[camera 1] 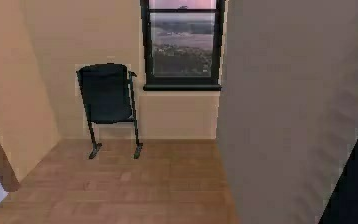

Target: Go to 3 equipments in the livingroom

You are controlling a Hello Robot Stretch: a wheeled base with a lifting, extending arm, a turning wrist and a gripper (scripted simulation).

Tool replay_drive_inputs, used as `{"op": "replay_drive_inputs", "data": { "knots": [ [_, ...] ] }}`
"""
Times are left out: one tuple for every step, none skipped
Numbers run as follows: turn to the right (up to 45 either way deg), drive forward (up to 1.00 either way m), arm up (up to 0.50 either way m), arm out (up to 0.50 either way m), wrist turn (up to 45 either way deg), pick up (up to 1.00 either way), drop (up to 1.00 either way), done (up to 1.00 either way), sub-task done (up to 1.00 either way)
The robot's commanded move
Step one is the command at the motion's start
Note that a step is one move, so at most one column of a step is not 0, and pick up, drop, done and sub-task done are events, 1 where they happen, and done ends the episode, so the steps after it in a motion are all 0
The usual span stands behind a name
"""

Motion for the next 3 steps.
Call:
{"op": "replay_drive_inputs", "data": {
  "knots": [
    [-45.0, 0.00, 0.00, 0.00, 0.0, 0.00, 0.00, 0.00, 0.00],
    [-45.0, 0.00, 0.00, 0.00, 0.0, 0.00, 0.00, 0.00, 0.00],
    [-45.0, 0.00, 0.00, 0.00, 0.0, 0.00, 0.00, 0.00, 0.00]
  ]
}}
